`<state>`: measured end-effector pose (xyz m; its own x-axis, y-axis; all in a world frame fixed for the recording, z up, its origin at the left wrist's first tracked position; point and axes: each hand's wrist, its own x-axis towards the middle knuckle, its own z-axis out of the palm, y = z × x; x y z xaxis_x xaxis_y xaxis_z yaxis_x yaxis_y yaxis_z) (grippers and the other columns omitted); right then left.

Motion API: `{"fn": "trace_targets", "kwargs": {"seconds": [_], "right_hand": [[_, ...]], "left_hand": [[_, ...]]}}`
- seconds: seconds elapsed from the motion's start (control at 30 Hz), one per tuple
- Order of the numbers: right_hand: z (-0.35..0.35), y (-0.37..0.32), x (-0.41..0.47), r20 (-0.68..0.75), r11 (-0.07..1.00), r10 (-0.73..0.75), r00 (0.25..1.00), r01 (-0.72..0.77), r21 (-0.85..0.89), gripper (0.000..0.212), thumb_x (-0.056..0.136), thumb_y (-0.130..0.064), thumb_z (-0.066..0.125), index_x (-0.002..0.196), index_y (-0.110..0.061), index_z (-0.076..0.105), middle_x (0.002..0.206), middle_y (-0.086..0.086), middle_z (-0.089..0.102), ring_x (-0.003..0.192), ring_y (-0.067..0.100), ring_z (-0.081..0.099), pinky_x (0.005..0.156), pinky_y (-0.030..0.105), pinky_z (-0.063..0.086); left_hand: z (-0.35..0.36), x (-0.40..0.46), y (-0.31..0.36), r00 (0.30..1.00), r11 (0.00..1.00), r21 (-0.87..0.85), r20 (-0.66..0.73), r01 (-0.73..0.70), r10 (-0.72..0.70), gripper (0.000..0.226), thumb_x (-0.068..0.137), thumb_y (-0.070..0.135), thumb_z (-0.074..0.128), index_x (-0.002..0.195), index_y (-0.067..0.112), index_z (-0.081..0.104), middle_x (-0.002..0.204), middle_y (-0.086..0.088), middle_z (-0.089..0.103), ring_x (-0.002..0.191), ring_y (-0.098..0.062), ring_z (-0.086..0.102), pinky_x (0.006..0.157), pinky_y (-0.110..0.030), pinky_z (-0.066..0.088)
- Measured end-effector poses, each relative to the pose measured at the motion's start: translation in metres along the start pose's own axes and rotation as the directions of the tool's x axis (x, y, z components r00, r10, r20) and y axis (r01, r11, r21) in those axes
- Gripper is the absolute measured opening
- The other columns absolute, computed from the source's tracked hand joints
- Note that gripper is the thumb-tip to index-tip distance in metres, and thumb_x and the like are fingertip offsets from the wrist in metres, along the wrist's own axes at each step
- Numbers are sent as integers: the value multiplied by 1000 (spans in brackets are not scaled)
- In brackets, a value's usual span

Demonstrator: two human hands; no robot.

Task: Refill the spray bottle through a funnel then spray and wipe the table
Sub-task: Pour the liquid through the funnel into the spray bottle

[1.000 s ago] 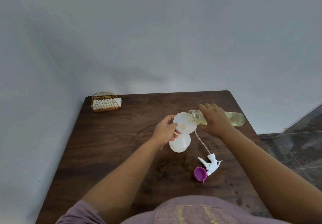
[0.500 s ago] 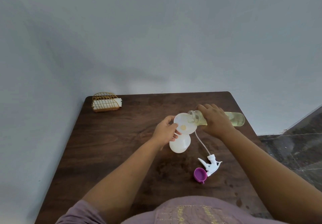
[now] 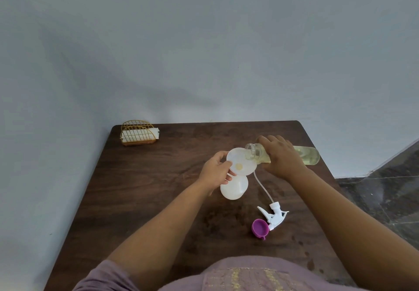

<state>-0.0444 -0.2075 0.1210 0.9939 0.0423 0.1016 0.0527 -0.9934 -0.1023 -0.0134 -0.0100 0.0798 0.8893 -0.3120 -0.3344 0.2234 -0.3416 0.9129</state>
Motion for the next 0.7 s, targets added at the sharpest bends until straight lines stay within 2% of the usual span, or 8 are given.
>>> {"fn": "trace_targets", "kwargs": {"seconds": [0.3,0.57,0.7], "right_hand": [[0,0,1,-1,1000,0,1000,0,-14,58,67,-26,76,120,-20,51,104,1,58,98,26,52,84,39,44],[0,-1,1,5,1000,4,1000,-4,-19,58,68,-25,75,120,-19,51,103,1,57,97,26,52,84,39,43],[1,0,1,-2,1000,6,1000,-6,-13,57,67,-25,75,119,-19,52,100,0,57,96,26,52,83,39,44]], "left_hand": [[-1,0,-1,1000,1000,1,-2,-2,2,26,100,21,48,125,27,53,93,1,69,75,-15,65,78,-36,59],[-1,-2,2,1000,1000,9,-2,0,0,30,100,22,49,129,25,52,105,-5,69,78,-15,65,77,-33,58],[-1,-2,0,1000,1000,2,-2,6,-6,29,100,21,48,128,26,51,98,-2,68,76,-15,65,77,-33,58]]}}
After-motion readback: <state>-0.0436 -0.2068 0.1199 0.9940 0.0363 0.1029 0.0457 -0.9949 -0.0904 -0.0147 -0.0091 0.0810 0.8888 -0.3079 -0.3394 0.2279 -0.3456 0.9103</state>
